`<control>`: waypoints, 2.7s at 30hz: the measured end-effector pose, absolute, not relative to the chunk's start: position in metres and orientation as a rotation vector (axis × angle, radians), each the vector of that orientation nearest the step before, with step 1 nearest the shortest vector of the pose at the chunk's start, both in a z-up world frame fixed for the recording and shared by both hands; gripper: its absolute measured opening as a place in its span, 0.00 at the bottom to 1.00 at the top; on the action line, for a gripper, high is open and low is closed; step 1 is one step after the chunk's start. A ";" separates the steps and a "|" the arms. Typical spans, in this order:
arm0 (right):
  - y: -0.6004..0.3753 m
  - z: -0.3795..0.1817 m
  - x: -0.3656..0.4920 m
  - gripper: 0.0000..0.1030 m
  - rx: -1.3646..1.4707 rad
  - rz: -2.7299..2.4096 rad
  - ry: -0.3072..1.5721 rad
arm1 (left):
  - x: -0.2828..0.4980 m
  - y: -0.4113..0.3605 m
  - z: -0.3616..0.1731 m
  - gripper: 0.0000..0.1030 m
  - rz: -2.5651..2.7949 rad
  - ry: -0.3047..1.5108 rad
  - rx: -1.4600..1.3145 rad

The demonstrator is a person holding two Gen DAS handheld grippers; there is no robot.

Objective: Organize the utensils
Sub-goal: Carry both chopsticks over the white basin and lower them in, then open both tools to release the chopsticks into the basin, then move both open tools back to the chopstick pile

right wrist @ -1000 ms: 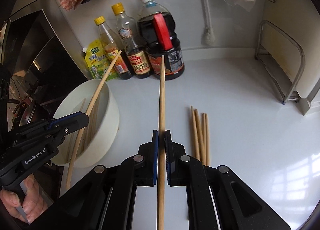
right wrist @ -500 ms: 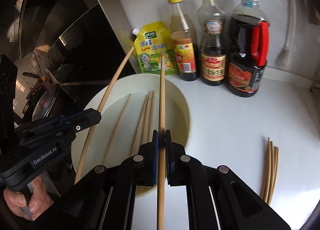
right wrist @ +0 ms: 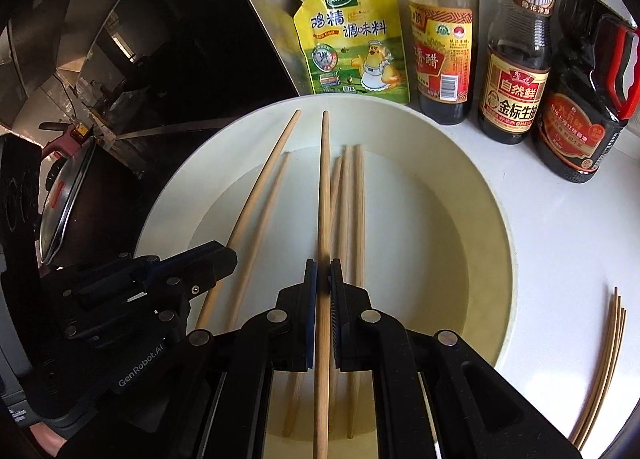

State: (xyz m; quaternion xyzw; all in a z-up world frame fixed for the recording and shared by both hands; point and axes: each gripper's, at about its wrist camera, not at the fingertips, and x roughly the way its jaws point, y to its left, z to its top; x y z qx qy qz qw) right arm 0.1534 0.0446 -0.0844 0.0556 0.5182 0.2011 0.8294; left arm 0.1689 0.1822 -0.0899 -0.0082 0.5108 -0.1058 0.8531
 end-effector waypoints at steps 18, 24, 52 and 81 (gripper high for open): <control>0.029 -0.082 0.145 0.12 0.117 0.385 1.078 | 0.168 0.189 -0.079 0.32 -0.183 1.043 -0.049; 0.022 -0.074 0.132 0.12 0.114 0.381 1.059 | 0.159 0.188 -0.069 0.35 -0.178 1.022 -0.054; -0.146 -0.041 0.019 0.24 0.196 0.138 0.925 | 0.068 0.058 -0.026 0.59 -0.349 0.934 0.025; -0.238 -0.146 0.008 0.31 0.117 0.061 1.062 | 0.051 -0.045 -0.099 0.66 -0.341 1.060 0.045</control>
